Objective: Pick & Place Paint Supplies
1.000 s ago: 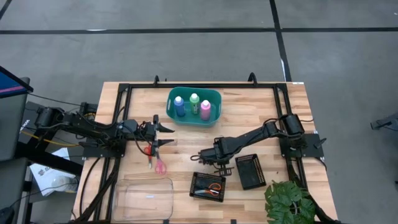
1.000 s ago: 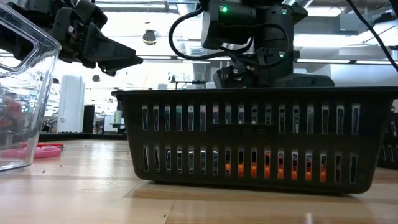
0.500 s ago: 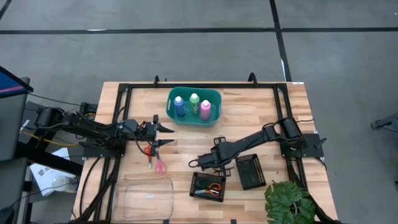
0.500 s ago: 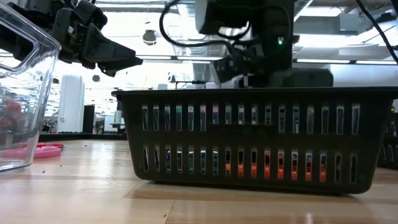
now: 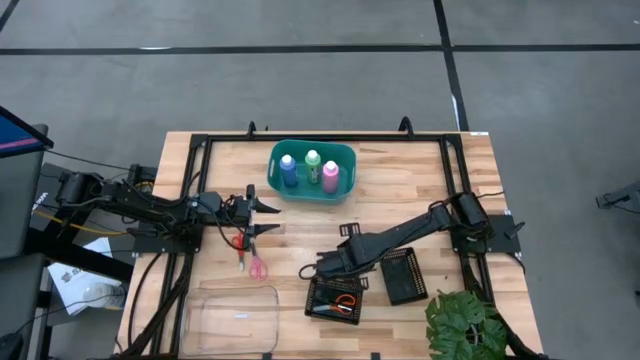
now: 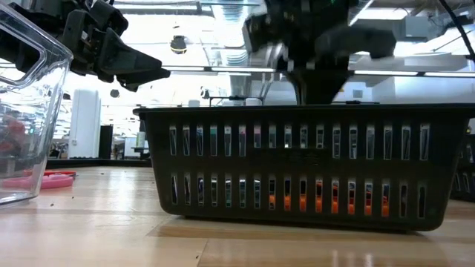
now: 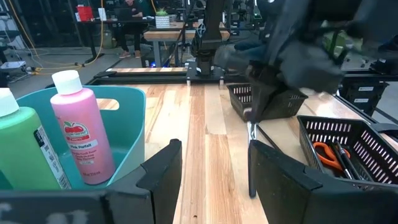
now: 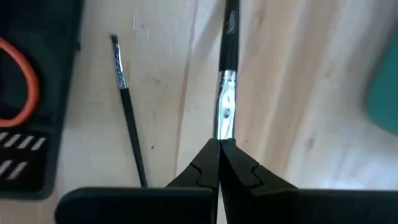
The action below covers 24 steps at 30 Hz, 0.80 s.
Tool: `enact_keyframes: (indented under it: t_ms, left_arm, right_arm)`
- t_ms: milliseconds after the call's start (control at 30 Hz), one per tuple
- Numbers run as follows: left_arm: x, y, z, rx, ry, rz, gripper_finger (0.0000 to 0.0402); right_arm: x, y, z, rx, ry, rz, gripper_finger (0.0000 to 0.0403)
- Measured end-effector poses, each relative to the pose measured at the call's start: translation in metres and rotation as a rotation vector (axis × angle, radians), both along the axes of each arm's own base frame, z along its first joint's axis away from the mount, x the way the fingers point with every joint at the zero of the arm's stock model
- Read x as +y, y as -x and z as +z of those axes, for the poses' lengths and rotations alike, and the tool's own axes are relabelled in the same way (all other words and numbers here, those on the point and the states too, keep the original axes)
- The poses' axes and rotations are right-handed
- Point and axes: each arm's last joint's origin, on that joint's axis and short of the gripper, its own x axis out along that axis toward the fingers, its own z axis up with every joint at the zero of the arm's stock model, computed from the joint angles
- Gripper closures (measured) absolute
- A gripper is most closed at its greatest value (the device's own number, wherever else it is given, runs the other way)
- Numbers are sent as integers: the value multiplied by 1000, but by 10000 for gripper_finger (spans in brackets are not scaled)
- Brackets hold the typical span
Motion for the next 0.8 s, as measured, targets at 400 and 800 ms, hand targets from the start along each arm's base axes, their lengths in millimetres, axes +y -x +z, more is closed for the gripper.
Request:
enact_keyframes:
  t_ms: [400,800]
  left_arm:
    - [0,0,-2,17,0,0,225]
    - [-2,0,-3,34,3,-12,225]
  right_arm:
    - [42,3,73,-161,-12,27,403]
    - [75,12,123,-353,-82,72,403]
